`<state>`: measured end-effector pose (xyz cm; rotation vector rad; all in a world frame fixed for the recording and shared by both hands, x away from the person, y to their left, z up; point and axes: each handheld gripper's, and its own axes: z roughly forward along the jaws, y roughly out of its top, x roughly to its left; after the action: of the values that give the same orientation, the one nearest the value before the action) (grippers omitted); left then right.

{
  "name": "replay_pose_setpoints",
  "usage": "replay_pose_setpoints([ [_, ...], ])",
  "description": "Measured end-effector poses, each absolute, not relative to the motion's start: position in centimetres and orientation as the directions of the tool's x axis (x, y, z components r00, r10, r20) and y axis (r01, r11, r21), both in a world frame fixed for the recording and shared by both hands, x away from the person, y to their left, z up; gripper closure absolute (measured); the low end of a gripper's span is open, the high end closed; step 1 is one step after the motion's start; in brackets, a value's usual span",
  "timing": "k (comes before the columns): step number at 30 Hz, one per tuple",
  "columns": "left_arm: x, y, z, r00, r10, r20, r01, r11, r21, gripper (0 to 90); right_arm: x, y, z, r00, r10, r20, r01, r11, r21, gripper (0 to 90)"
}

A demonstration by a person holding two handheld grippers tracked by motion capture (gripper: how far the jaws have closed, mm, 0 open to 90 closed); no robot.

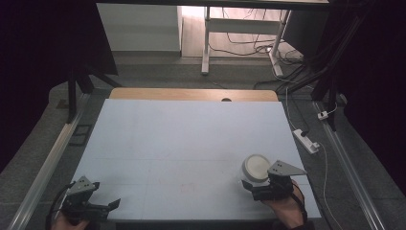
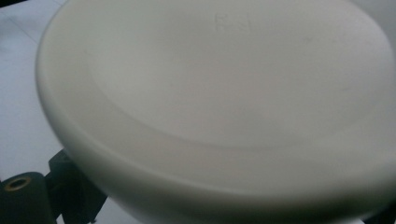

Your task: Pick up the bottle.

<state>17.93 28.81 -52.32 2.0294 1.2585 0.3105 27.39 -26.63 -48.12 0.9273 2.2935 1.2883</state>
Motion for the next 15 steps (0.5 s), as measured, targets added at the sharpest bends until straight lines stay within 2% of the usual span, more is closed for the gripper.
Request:
replay_pose_setpoints([
  [5, 17.9, 28.8, -52.3, 0.494, 0.855, -0.159, 0.682, -0.268, 0.68, 0.1, 27.8, -25.9, -47.1, -0.744, 0.667, 0.041, 0.355, 0.342, 0.87, 7.0],
  [15, 17.9, 28.7, -52.4, 0.495, 0.855, -0.157, 0.682, -0.27, 0.679, 0.1, 29.0, -22.9, -45.9, -0.789, 0.615, 0.012, 0.304, 0.373, 0.876, 7.0],
])
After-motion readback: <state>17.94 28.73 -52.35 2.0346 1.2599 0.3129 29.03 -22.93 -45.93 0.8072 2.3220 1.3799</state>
